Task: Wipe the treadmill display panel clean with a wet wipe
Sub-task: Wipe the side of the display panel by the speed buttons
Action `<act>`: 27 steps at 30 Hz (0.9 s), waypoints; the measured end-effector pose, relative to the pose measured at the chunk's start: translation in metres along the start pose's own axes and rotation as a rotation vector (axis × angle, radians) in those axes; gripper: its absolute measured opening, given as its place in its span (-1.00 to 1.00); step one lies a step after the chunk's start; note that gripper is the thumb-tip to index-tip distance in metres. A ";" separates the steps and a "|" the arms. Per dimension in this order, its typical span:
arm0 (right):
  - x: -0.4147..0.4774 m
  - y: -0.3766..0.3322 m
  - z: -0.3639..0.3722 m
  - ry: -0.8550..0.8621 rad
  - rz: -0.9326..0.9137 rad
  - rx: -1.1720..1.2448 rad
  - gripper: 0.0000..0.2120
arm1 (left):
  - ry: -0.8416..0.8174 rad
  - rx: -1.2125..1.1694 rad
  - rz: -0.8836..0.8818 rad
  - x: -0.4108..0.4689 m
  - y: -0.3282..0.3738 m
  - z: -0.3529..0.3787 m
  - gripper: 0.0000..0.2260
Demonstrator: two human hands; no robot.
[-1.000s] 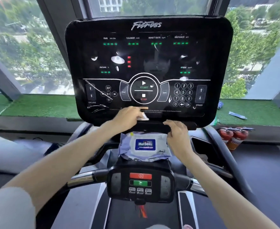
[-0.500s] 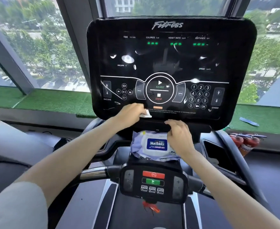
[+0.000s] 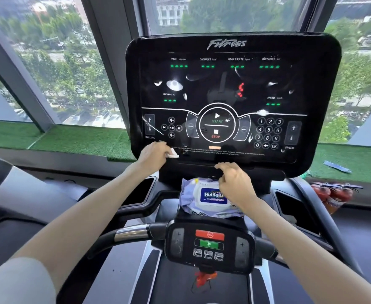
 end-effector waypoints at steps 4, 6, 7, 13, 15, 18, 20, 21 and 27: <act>-0.004 0.014 -0.019 0.146 -0.023 0.009 -0.63 | -0.055 -0.025 0.150 0.027 0.066 0.022 -0.67; -0.006 0.032 -0.026 0.231 -0.009 0.021 -0.62 | -0.043 -0.060 0.188 0.041 0.100 0.034 -0.67; -0.006 0.043 -0.030 0.258 0.016 0.019 -0.61 | -0.037 -0.076 0.205 0.049 0.116 0.041 -0.68; -0.016 0.103 -0.065 0.340 0.222 0.042 -0.59 | -0.107 -0.125 0.364 0.090 0.217 0.075 -0.64; -0.020 0.121 -0.075 0.351 0.264 0.050 -0.61 | -0.161 -0.132 0.402 0.101 0.242 0.086 -0.63; -0.022 0.147 -0.087 0.353 0.353 0.058 -0.64 | -0.214 -0.142 0.451 0.111 0.271 0.102 -0.70; -0.021 0.161 -0.094 0.348 0.394 0.070 -0.66 | -0.227 -0.138 0.479 0.115 0.286 0.109 -0.68; -0.020 0.165 -0.099 0.346 0.400 0.070 -0.66 | -0.227 -0.132 0.494 0.119 0.293 0.110 -0.65; -0.009 0.182 -0.126 0.328 0.406 0.087 -0.63 | -0.070 -0.130 0.507 0.147 0.315 0.091 -0.61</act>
Point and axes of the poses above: each hand's wrist, its own x-axis towards the middle knuckle, its own z-axis out of the palm, y = z × x, the point moved 3 cm from there along x, towards the middle knuckle, and after that the axes turned 14 degrees about z, right-handed, at the moved point
